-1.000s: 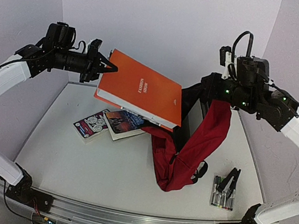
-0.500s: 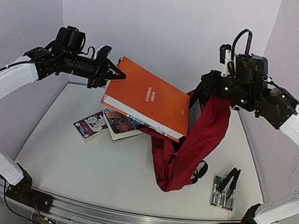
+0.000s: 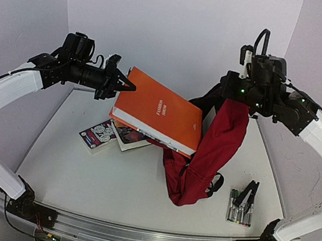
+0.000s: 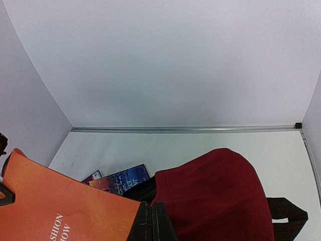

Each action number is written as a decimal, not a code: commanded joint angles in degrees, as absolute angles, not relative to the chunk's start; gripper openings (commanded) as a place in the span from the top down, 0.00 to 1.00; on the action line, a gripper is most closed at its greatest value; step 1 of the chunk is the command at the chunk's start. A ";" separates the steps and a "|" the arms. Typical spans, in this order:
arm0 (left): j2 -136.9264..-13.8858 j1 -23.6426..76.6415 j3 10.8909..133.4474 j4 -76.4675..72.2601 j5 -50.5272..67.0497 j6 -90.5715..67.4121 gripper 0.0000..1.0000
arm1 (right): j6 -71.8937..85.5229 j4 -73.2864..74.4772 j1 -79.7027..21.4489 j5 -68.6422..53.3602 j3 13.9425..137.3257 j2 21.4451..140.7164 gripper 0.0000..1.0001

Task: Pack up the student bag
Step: Place the book in the student bag.

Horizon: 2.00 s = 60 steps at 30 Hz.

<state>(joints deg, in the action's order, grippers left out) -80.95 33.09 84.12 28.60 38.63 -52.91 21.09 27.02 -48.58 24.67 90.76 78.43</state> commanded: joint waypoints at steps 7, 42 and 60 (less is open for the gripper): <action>-86.25 34.00 93.24 31.22 30.71 -48.92 0.85 | 21.88 24.45 -48.88 24.54 92.64 78.57 1.00; -101.81 45.58 100.34 7.47 42.34 -54.00 0.27 | 21.12 20.80 -48.89 23.40 93.69 81.11 1.00; -104.84 52.38 97.97 13.25 40.99 -50.03 0.36 | 22.22 14.46 -48.91 23.61 93.32 80.55 1.00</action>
